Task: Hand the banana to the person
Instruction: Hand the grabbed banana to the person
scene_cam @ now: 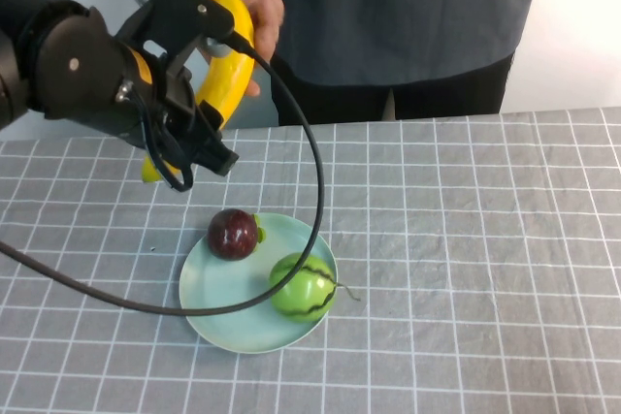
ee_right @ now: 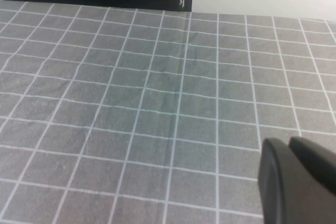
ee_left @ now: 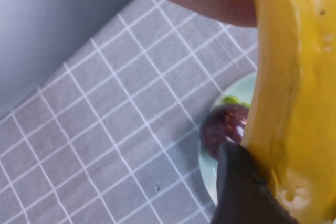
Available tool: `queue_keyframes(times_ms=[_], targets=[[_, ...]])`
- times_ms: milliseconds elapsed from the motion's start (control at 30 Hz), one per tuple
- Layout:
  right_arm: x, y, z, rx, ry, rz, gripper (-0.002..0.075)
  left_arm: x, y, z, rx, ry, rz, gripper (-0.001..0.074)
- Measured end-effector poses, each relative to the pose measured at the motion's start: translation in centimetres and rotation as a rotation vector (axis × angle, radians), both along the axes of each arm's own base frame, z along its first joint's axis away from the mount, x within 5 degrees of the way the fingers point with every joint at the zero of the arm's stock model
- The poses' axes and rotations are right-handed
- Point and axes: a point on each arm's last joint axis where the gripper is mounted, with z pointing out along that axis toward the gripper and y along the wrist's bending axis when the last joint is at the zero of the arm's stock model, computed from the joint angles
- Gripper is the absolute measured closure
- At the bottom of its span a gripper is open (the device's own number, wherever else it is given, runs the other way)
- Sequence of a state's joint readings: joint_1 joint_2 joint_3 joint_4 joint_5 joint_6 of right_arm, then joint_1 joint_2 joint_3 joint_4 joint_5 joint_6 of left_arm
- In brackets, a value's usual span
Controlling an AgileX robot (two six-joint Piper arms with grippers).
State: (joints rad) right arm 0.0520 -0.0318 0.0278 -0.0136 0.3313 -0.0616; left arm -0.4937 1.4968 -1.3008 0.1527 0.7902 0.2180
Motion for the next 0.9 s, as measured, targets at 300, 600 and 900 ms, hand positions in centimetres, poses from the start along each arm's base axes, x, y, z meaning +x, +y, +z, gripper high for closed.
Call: queue_keyframes(times_ms=[300,600,900], targets=[[0.0,0.0,0.0,0.000,0.000,0.000,0.0732,0.9,-0.4,-0.8,0.005,-0.013,0.007,0.0452],[0.0,0.0,0.0,0.000,0.000,0.000,0.0732,1.0,-0.4,-0.8,-0.037,-0.011,0.059,0.0253],[0.0,0.0,0.0,0.000,0.000,0.000,0.0732,-2.6,1.8,3.9,-0.134,-0.084,0.142,0.0113]])
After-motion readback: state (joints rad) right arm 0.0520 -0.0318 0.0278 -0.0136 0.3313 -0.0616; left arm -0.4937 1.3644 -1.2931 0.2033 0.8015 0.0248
